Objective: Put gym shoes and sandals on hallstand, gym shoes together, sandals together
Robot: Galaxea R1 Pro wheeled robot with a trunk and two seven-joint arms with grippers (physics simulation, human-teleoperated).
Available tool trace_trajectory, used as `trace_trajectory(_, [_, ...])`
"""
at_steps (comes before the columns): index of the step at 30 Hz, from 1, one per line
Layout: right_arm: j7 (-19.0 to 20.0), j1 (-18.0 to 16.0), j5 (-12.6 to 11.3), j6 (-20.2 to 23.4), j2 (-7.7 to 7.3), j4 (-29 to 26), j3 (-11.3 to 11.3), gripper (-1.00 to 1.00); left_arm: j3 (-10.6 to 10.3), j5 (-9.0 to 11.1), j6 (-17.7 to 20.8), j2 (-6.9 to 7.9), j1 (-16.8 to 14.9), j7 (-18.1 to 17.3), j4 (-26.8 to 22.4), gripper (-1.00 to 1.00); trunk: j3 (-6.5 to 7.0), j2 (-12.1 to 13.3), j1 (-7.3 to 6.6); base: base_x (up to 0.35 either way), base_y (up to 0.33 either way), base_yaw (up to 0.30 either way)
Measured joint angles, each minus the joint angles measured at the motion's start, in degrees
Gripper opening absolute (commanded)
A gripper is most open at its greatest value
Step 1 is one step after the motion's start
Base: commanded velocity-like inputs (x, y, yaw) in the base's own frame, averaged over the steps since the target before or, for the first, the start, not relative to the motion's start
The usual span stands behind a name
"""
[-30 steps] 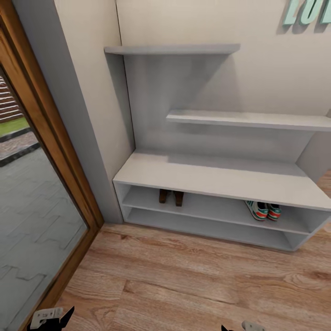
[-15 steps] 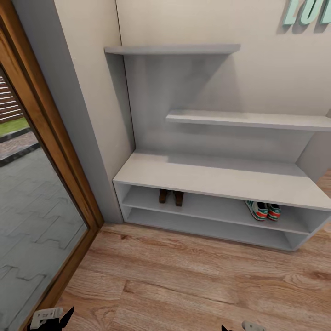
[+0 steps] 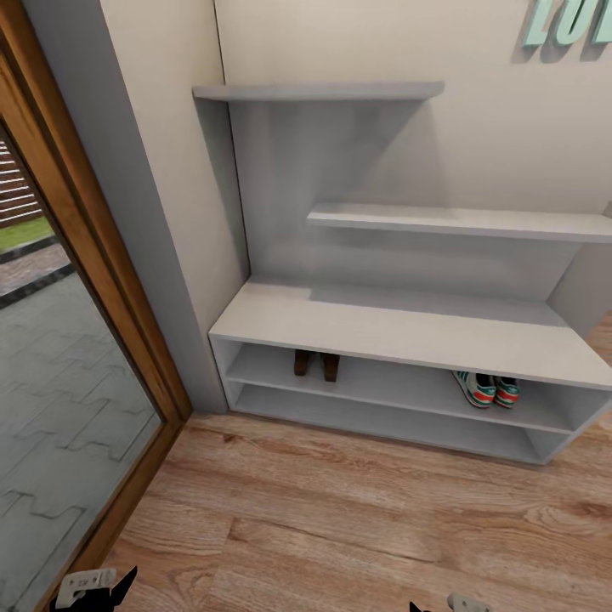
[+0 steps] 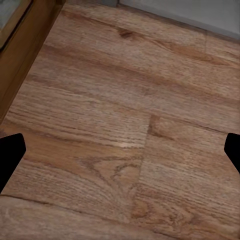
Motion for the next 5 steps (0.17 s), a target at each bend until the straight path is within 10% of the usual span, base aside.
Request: trace_trajectory(5, [0.0, 0.0, -0.03, 0.0, 0.59, -0.07, 0.1, 1.0, 0.02, 0.0, -0.01, 0.08, -0.03, 0.0, -0.01, 1.0, 0.0, 0.0, 0.0, 0.0, 0.0, 0.0])
